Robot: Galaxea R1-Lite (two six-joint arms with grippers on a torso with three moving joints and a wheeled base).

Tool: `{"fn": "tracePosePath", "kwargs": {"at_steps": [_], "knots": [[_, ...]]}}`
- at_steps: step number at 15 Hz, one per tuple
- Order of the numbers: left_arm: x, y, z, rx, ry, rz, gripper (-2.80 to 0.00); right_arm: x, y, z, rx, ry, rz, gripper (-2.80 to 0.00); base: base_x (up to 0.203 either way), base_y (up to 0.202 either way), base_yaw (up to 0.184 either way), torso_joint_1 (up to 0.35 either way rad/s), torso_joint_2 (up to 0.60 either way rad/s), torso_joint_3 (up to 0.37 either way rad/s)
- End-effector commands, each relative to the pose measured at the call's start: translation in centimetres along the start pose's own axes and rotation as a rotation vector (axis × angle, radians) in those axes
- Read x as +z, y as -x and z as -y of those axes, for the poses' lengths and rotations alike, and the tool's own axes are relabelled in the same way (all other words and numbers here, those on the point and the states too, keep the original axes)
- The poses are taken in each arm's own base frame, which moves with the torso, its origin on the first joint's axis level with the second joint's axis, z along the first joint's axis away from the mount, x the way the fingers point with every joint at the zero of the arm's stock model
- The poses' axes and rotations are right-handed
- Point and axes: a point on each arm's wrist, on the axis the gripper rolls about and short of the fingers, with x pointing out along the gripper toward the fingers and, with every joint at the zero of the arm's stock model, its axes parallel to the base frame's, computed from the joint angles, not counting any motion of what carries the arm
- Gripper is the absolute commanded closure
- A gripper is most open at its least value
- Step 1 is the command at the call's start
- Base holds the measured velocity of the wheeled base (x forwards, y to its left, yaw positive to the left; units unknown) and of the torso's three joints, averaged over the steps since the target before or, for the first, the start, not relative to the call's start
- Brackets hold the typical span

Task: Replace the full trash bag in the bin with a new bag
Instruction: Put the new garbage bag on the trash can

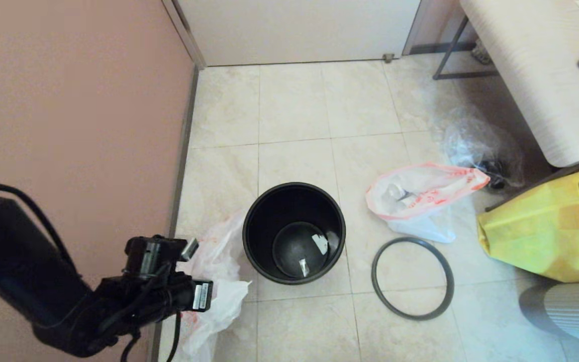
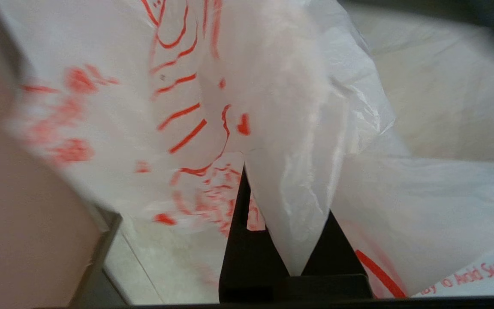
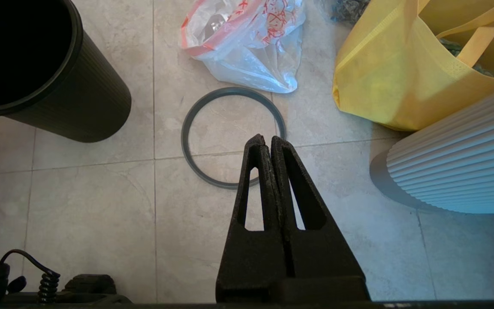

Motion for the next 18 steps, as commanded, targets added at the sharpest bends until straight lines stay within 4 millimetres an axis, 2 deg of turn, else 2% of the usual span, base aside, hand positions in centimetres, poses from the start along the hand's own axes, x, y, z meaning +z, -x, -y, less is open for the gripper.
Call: {"fn": "tracePosePath", "kwargs": {"at_steps": [1, 3, 5, 11, 14, 18], "knots": [[1.6, 5.0, -0.1, -0.01, 0.008, 0.17, 0.0, 0.0, 0.0, 0.0, 0.0, 0.0, -0.001, 0.0, 0.0, 0.0, 0.0, 0.0, 0.0, 0.0], [2.8, 8.1, 0.3, -0.027, 0.002, 0.298, 0.0, 0.0, 0.0, 0.0, 0.0, 0.0, -0.001, 0.0, 0.0, 0.0, 0.0, 0.0, 0.0, 0.0], [5.2, 9.7, 2.0, -0.019, -0.012, 0.413, 0.0, 0.0, 0.0, 0.0, 0.0, 0.0, -0.001, 0.0, 0.0, 0.0, 0.0, 0.0, 0.0, 0.0], [10.3, 13.5, 9.6, -0.086, -0.012, 0.65, 0.0, 0.0, 0.0, 0.0, 0.0, 0.0, -0.001, 0.0, 0.0, 0.0, 0.0, 0.0, 0.0, 0.0], [10.2, 14.6, 12.6, -0.154, -0.031, 0.67, 0.0, 0.0, 0.0, 0.0, 0.0, 0.0, -0.001, 0.0, 0.0, 0.0, 0.0, 0.0, 0.0, 0.0], [10.0, 13.5, 12.9, -0.135, -0.035, 0.648, 0.0, 0.0, 0.0, 0.0, 0.0, 0.0, -0.001, 0.0, 0.0, 0.0, 0.0, 0.0, 0.0, 0.0]]}}
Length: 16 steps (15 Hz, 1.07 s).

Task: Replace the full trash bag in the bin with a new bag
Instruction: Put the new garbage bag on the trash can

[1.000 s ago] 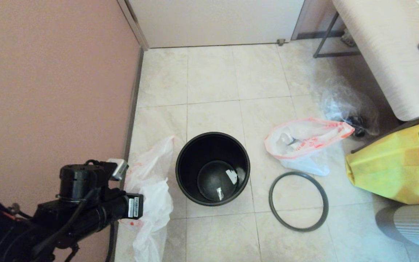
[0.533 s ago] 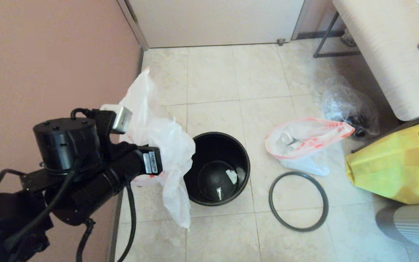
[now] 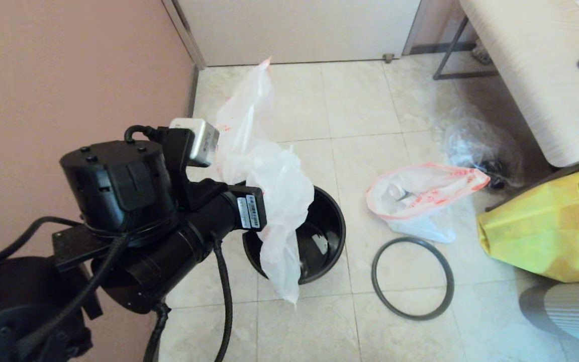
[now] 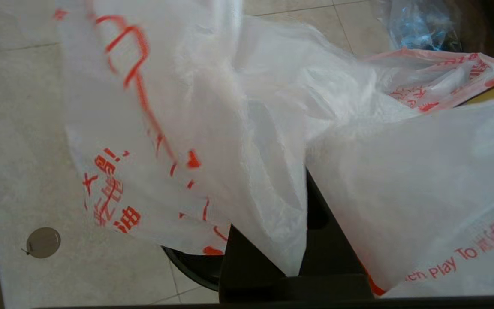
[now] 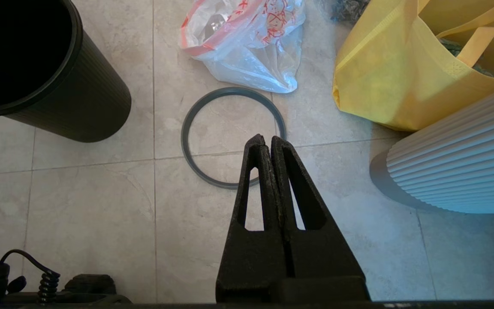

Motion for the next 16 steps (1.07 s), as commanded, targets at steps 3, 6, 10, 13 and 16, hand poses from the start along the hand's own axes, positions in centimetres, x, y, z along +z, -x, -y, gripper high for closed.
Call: {"fn": "tracePosePath", "kwargs": {"at_steps": [3, 6, 10, 13, 16], "knots": [[-1.7, -1.6, 0.3, 0.016, -0.011, -0.01, 0.0, 0.0, 0.0, 0.0, 0.0, 0.0, -0.001, 0.0, 0.0, 0.0, 0.0, 0.0, 0.0, 0.0], [-4.0, -3.4, 1.2, 0.012, -0.049, -0.047, 0.0, 0.0, 0.0, 0.0, 0.0, 0.0, -0.001, 0.0, 0.0, 0.0, 0.0, 0.0, 0.0, 0.0], [-5.6, -7.1, 2.4, 0.084, -0.117, -0.022, 0.0, 0.0, 0.0, 0.0, 0.0, 0.0, -0.001, 0.0, 0.0, 0.0, 0.0, 0.0, 0.0, 0.0], [-6.1, -10.5, 3.7, 0.166, -0.176, 0.034, 0.0, 0.0, 0.0, 0.0, 0.0, 0.0, -0.001, 0.0, 0.0, 0.0, 0.0, 0.0, 0.0, 0.0], [-8.2, -13.2, 4.7, 0.219, -0.224, 0.032, 0.0, 0.0, 0.0, 0.0, 0.0, 0.0, -0.001, 0.0, 0.0, 0.0, 0.0, 0.0, 0.0, 0.0]]}}
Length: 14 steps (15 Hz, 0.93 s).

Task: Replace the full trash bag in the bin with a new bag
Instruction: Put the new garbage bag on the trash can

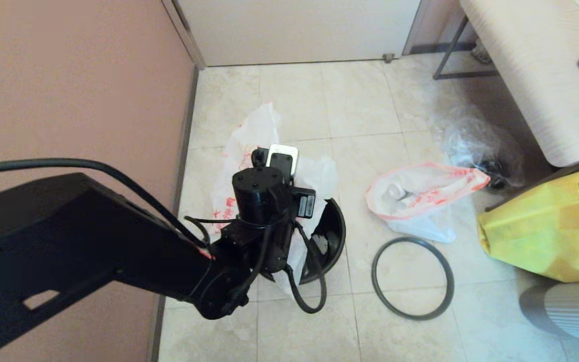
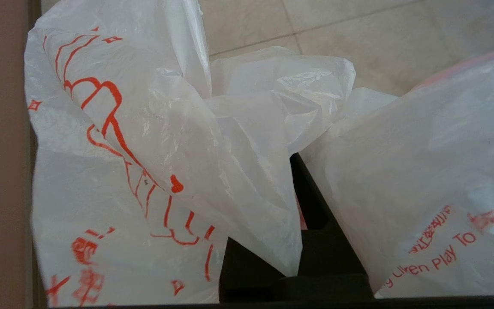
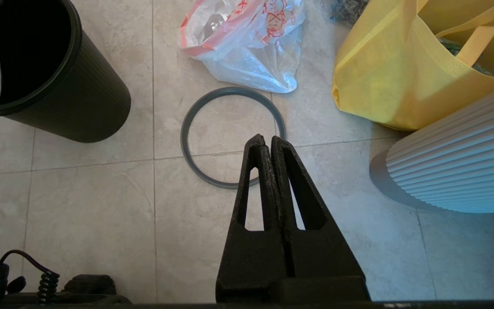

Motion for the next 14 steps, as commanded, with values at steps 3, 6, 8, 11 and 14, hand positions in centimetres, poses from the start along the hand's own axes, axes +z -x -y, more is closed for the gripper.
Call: {"fn": "tracePosePath", "kwargs": {"at_steps": [3, 6, 8, 11, 14], "knots": [[-3.8, -2.6, 1.5, 0.024, -0.046, -0.046, 0.0, 0.0, 0.0, 0.0, 0.0, 0.0, 0.0, 0.0, 0.0, 0.0, 0.0, 0.0, 0.0, 0.0], [-0.6, -6.1, -0.6, 0.124, -0.011, 0.055, 0.0, 0.0, 0.0, 0.0, 0.0, 0.0, 0.0, 0.0, 0.0, 0.0, 0.0, 0.0, 0.0, 0.0], [1.7, -5.8, -1.6, 0.138, 0.003, 0.088, 0.0, 0.0, 0.0, 0.0, 0.0, 0.0, 0.0, 0.0, 0.0, 0.0, 0.0, 0.0, 0.0, 0.0], [1.1, -5.0, -1.6, 0.126, -0.016, 0.066, 0.0, 0.0, 0.0, 0.0, 0.0, 0.0, 0.0, 0.0, 0.0, 0.0, 0.0, 0.0, 0.0, 0.0], [-1.7, -3.1, -0.7, 0.084, -0.076, 0.042, 0.0, 0.0, 0.0, 0.0, 0.0, 0.0, 0.0, 0.0, 0.0, 0.0, 0.0, 0.0, 0.0, 0.0]]}}
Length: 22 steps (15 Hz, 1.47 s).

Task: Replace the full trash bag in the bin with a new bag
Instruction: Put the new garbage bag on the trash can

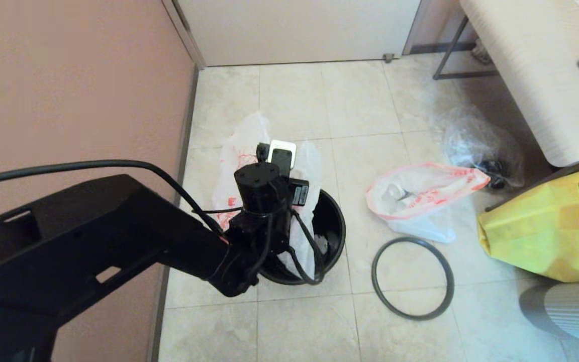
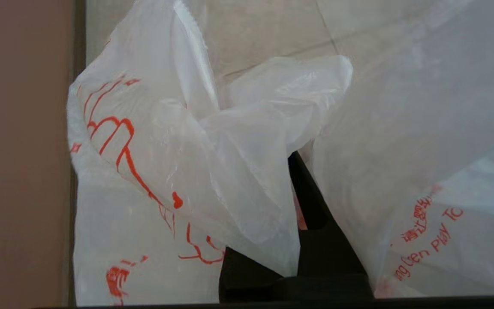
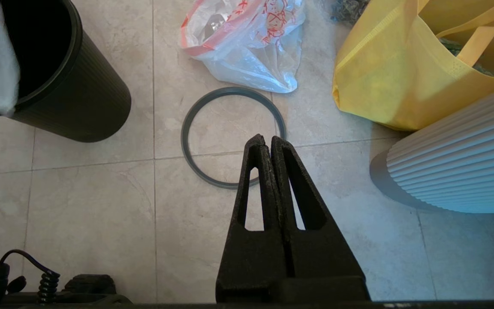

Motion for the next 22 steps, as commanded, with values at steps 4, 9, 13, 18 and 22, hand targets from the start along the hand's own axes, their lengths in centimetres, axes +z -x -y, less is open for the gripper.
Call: {"fn": "tracePosePath", "kwargs": {"at_steps": [4, 9, 13, 18, 22], "knots": [[-6.4, 1.1, 2.9, -0.035, -0.126, 0.015, 0.0, 0.0, 0.0, 0.0, 0.0, 0.0, -0.001, 0.0, 0.0, 0.0, 0.0, 0.0, 0.0, 0.0], [-11.2, 0.6, 4.1, -0.117, -0.227, -0.05, 0.0, 0.0, 0.0, 0.0, 0.0, 0.0, -0.001, 0.0, 0.0, 0.0, 0.0, 0.0, 0.0, 0.0], [-12.1, -1.7, 3.2, -0.137, -0.249, -0.114, 0.0, 0.0, 0.0, 0.0, 0.0, 0.0, -0.001, 0.0, 0.0, 0.0, 0.0, 0.0, 0.0, 0.0], [-12.1, -5.8, 3.7, -0.122, -0.241, -0.172, 0.0, 0.0, 0.0, 0.0, 0.0, 0.0, -0.001, 0.0, 0.0, 0.0, 0.0, 0.0, 0.0, 0.0], [-15.5, -7.7, 3.7, -0.129, -0.287, -0.262, 0.0, 0.0, 0.0, 0.0, 0.0, 0.0, -0.001, 0.0, 0.0, 0.0, 0.0, 0.0, 0.0, 0.0]]}}
